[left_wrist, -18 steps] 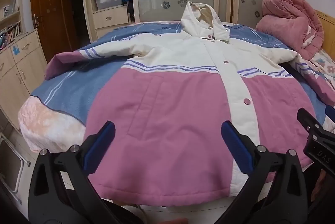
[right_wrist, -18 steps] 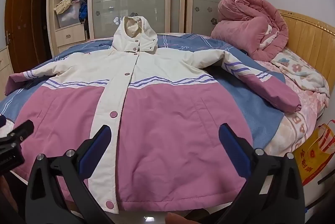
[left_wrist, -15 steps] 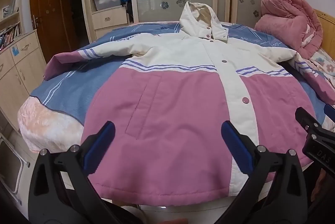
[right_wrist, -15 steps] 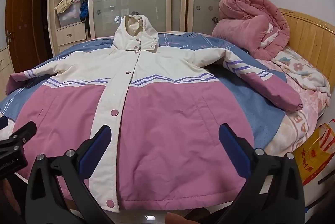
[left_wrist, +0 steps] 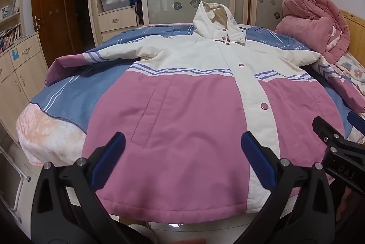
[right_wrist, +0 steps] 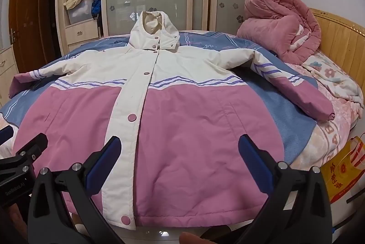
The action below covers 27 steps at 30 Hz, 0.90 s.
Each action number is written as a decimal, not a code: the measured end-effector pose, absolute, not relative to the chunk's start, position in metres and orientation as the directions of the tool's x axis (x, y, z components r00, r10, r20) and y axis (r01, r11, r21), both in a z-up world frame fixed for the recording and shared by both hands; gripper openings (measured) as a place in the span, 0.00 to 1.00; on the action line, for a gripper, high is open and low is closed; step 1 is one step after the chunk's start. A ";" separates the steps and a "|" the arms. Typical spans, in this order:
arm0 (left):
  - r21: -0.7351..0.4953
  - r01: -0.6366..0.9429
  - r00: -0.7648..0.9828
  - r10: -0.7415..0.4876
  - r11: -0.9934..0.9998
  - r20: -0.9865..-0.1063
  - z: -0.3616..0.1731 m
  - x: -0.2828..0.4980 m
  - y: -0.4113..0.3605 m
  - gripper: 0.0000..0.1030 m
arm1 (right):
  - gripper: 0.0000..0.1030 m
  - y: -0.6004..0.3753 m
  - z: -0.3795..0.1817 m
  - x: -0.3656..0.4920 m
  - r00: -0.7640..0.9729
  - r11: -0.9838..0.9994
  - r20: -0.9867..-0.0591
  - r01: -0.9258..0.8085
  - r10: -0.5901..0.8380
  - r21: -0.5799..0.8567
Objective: Fold large clothes
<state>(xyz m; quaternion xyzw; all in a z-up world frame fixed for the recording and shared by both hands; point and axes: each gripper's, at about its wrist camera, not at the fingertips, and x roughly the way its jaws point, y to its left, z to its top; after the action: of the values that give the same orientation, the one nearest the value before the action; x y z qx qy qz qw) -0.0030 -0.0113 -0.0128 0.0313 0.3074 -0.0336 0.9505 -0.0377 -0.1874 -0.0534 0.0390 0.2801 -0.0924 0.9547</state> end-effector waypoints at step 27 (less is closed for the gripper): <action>0.048 0.080 0.822 -0.039 0.996 -0.568 -0.014 -0.006 -0.012 0.98 | 0.99 -0.192 -0.056 -0.037 0.824 0.978 -0.544 0.209 -0.160 0.029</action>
<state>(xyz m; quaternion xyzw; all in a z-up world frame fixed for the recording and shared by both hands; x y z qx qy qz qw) -0.0062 -0.0124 -0.0142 0.0348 0.2965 -0.0312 0.9539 -0.0373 -0.1915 -0.0556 0.0434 0.2806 -0.0966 0.9540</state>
